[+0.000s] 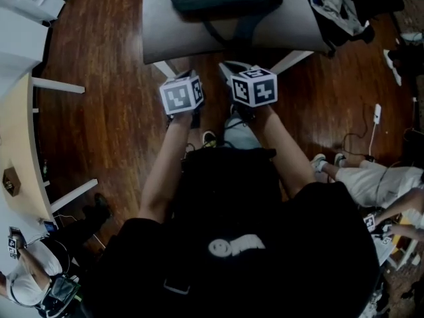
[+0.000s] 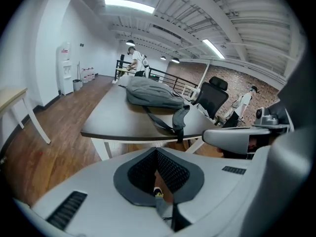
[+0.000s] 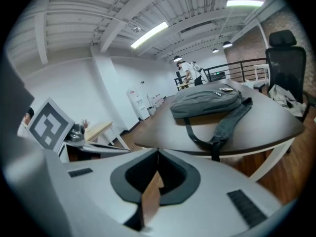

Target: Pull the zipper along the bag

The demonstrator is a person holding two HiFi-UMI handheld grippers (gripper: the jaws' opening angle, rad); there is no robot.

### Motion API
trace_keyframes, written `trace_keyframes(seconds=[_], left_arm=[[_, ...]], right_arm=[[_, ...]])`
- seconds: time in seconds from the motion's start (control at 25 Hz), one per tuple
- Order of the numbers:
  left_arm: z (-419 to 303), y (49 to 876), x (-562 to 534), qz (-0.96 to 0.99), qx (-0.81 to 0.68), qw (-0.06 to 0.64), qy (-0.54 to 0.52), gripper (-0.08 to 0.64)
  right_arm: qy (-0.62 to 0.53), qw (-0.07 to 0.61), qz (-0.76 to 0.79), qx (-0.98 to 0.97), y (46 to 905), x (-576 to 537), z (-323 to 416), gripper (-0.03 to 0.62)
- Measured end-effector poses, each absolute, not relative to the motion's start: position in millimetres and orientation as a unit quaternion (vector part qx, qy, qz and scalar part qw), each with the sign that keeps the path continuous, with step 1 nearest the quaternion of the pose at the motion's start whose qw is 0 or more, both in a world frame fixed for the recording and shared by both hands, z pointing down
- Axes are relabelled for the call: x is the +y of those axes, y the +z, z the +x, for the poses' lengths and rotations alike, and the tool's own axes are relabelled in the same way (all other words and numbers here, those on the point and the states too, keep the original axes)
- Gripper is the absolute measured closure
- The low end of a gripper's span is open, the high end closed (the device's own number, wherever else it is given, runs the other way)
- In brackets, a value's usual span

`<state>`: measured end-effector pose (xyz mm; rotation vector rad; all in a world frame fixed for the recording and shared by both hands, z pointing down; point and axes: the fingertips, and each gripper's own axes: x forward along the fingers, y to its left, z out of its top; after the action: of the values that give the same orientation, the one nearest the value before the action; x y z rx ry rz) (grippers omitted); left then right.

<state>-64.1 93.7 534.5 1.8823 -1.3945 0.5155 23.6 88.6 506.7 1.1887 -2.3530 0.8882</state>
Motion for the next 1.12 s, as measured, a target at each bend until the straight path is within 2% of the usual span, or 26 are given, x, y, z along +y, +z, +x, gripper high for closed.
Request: trace_keyframes(seconds=[0.28, 0.72, 0.96, 1.12], left_arm=[[-34.7, 527.1, 131.7, 0.741, -0.531, 0.358, 0.199, 0.56], [17.0, 510.5, 206.9, 0.74, -0.539, 0.338, 0.218, 0.56], [9.9, 497.6, 240.6, 0.729, -0.562, 0.322, 0.221, 0.56], [0.2, 503.8, 251.4, 0.725, -0.562, 0.326, 0.229, 0.56]], right_arm=[[0.299, 0.193, 0.428, -0.831, 506.0, 138.1, 40.4, 0.586], [0.333, 0.156, 0.442, -0.818, 495.7, 205.1, 90.0, 0.584], [0.322, 0.124, 0.454, -0.822, 488.5, 232.7, 88.5, 0.584], [0.303, 0.137, 0.458, -0.825, 490.9, 244.4, 76.6, 0.584]])
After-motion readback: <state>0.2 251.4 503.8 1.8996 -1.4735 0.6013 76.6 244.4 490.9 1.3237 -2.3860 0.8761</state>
